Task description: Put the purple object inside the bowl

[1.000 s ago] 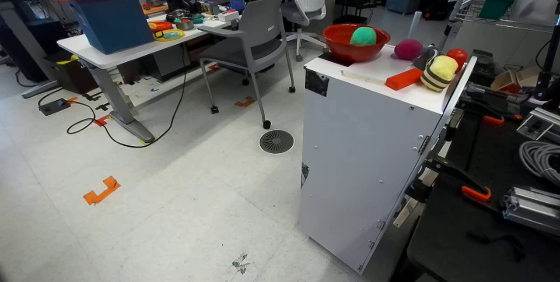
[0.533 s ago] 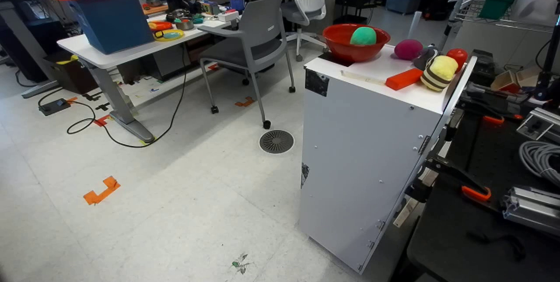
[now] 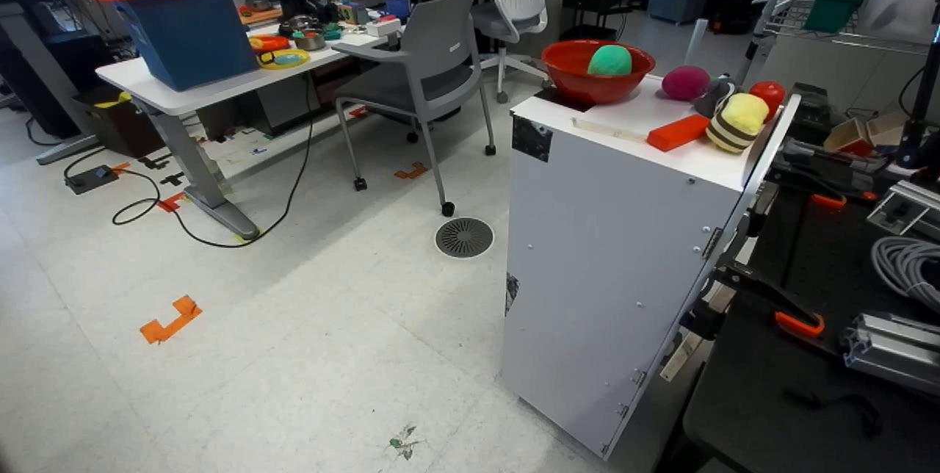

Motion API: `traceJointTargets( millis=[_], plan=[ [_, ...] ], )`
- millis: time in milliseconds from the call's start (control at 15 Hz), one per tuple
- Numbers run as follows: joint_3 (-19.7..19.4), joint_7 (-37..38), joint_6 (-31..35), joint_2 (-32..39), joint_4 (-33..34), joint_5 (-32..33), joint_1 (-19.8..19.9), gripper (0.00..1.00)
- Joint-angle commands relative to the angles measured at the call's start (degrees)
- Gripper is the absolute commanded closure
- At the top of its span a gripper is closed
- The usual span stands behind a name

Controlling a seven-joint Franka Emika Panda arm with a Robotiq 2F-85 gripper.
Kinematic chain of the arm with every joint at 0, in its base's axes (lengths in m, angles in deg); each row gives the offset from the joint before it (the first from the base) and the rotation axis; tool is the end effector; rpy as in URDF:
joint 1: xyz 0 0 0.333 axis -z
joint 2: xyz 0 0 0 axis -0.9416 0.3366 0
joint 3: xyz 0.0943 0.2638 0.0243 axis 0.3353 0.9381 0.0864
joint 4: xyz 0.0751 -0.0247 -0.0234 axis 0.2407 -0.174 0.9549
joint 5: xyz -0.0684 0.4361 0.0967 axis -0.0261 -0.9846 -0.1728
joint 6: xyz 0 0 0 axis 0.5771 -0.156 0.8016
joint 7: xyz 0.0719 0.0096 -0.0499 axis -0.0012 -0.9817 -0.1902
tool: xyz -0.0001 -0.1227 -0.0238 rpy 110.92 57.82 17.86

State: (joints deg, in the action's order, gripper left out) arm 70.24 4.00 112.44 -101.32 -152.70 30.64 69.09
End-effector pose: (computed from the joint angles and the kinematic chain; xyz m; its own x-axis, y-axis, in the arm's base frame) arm 0.5119 -0.0294 0.3624 0.9200 0.3771 -0.1065 0.3871 -0.9170 0.0969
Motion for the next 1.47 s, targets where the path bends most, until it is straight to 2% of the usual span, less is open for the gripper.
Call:
traceJointTargets(
  millis=[0,400,800,1133,1400],
  plan=[
    [0.2,0.1,-0.1,0.3,0.2,0.3,0.2,0.00],
    [-0.3,-1.4,-0.1,3.0,2.4,0.3,0.4,0.00],
    [-1.6,-3.1,-2.2,11.3,10.1,-2.4,1.4,0.00],
    [0.0,-0.1,-1.5,16.6,14.4,-3.7,1.6,0.00],
    [1.1,0.9,-1.2,17.2,13.5,-3.2,1.5,0.00]
  ],
)
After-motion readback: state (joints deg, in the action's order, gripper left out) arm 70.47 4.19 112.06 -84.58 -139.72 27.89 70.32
